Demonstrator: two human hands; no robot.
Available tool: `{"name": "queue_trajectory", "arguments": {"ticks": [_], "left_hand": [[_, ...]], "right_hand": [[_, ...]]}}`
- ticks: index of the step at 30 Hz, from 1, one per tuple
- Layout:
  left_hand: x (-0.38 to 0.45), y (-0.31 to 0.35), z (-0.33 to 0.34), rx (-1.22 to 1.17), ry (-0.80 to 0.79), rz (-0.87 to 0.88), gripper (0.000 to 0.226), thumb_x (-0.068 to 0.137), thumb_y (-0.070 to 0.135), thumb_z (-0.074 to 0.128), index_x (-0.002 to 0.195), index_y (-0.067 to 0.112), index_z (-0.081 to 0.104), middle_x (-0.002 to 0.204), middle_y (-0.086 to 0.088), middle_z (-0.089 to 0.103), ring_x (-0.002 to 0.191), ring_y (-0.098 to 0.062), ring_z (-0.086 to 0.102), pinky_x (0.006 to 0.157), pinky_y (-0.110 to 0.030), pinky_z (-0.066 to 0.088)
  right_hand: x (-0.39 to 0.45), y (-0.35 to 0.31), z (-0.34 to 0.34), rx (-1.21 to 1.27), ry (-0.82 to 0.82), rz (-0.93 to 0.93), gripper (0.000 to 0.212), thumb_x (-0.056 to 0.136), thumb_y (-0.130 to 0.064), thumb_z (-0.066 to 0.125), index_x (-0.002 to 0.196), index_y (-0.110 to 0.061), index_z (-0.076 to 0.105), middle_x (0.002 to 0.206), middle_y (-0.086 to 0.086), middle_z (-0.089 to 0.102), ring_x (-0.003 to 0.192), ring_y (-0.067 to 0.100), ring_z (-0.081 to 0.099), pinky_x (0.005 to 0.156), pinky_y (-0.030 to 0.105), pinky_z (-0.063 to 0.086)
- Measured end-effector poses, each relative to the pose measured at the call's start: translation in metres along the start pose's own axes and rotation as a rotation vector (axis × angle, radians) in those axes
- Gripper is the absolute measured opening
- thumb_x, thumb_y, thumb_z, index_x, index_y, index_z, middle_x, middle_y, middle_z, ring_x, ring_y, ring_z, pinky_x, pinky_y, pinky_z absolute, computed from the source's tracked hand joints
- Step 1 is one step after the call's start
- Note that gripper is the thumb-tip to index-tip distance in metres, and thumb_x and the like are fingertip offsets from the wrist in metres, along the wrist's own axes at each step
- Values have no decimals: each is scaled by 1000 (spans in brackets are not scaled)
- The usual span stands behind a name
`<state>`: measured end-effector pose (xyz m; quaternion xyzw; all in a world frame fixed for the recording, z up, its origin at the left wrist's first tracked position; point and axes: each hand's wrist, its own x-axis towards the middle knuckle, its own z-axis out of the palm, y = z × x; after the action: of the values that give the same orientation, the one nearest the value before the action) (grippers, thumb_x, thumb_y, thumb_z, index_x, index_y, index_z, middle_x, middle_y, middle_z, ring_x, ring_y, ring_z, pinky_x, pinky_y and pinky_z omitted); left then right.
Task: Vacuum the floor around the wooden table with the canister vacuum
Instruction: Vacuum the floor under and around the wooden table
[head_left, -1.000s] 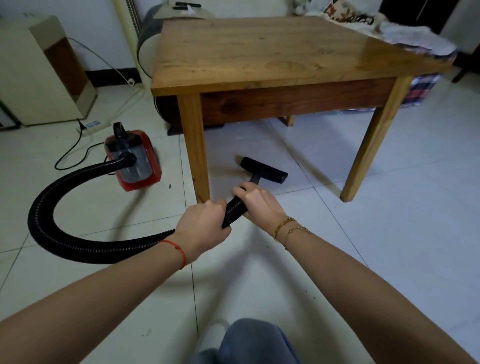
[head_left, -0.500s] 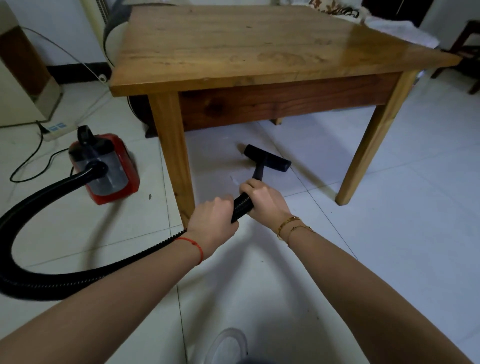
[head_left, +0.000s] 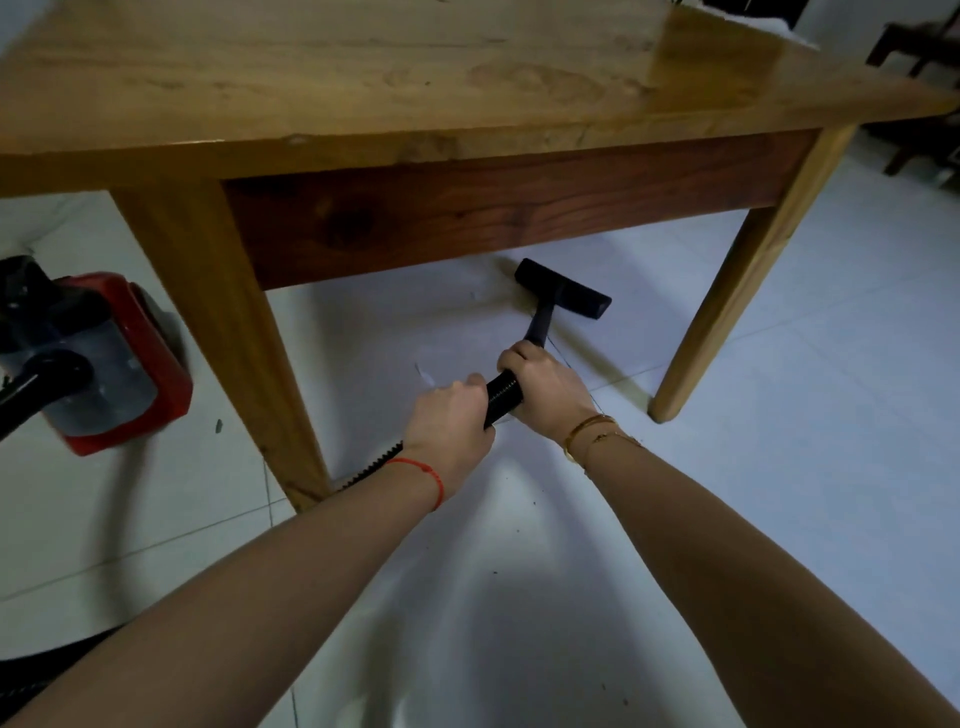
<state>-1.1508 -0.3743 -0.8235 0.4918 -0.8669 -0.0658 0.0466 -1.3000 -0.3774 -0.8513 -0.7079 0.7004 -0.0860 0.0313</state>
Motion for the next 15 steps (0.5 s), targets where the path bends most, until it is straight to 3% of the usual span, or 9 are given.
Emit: {"name": "queue_trajectory", "arguments": {"ticks": [9,15], "left_hand": [[28,14,9,-33,-9,-19,17,87,15,54,102,8,50,81,-6,55,64,-23,48,57,-30,38],[11,7,2,0,-3,-40,19,88,16,53,105,8,49,78,-3,48,63,-22,46,56,-30,36]], "right_hand": [[21,28,6,34,-65,0,30,84,-10,65,112,-7,54,120,16,51,116,34,47,87,44,51],[15,11,6,25,-15,-40,26,86,-11,63,110,-7,55,118,16,53,111,34,51,81,43,53]]}}
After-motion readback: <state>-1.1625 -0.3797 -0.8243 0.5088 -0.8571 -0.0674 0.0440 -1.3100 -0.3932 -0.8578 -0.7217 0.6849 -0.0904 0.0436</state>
